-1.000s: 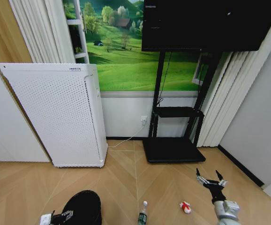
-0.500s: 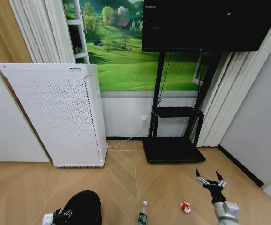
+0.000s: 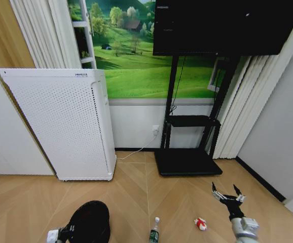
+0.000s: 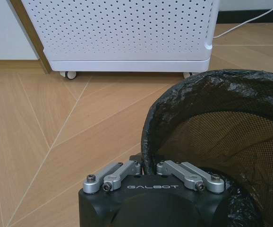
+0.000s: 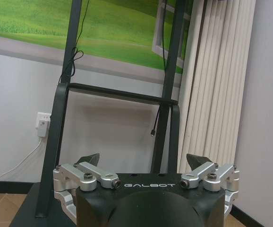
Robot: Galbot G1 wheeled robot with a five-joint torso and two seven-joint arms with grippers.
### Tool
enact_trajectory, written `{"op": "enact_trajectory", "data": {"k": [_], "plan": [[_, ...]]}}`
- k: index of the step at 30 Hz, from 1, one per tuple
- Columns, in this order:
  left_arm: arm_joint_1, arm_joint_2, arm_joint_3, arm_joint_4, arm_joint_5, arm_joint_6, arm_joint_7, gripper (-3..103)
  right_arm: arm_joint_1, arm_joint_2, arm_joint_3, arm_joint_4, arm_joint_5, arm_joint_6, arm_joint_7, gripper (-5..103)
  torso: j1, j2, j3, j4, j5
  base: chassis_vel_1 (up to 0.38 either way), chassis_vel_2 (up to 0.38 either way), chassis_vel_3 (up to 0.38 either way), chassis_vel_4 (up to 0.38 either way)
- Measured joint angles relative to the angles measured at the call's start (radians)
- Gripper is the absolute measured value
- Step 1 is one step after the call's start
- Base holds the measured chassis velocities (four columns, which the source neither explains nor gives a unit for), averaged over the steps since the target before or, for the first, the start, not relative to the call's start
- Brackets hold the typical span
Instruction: Pick up the trash bin and place the garbage on the floor into it.
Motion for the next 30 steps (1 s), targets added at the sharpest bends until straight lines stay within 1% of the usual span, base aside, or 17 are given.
{"op": "enact_trajectory", "data": {"k": [13,30], "plan": [[0.006,-0.011,0.003,0.002,0.010,-0.017,0.004,9,-0.002,0.002,0.002,0.000,0.000,0.005,0.001,100,0.000,0.000,0.000,-0.0001,0.0003,0.000,0.000,0.000,0.000],[0.006,-0.012,0.003,0.002,0.012,-0.024,0.012,9,0.004,0.003,0.000,-0.005,-0.003,0.007,0.001,100,0.000,0.000,0.000,0.0000,-0.0002,0.000,0.000,0.000,0.000]]}}
